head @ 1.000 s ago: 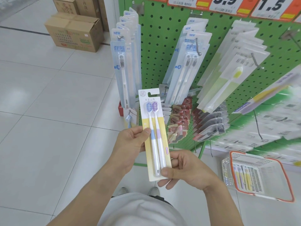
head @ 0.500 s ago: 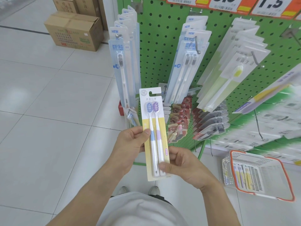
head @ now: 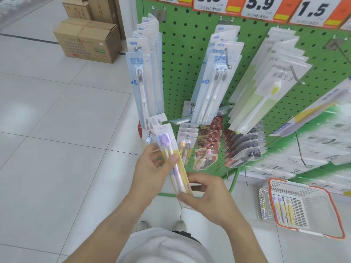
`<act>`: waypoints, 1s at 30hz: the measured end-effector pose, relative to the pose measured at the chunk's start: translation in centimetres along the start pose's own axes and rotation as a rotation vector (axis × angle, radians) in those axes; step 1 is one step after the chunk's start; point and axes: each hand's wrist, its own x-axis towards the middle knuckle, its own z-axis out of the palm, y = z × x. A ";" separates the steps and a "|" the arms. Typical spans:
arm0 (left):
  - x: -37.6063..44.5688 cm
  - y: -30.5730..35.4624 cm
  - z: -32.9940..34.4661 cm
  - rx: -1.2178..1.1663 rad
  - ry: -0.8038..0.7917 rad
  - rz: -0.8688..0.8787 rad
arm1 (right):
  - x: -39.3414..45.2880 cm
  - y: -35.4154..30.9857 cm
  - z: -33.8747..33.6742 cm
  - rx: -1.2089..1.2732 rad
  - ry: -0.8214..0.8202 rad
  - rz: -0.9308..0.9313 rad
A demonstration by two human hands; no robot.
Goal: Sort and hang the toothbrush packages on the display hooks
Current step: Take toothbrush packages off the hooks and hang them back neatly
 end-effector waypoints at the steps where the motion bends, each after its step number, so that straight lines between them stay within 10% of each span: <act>1: 0.1 0.0 -0.2 -0.049 -0.022 -0.008 | 0.0 0.0 0.0 0.105 -0.025 -0.003; 10: -0.2 0.2 -0.2 -0.341 -0.270 -0.059 | 0.4 0.2 -0.1 0.615 -0.105 0.065; 30: 0.6 1.5 -0.3 -0.177 -0.129 -0.060 | 0.6 1.3 -2.0 0.533 -0.037 0.014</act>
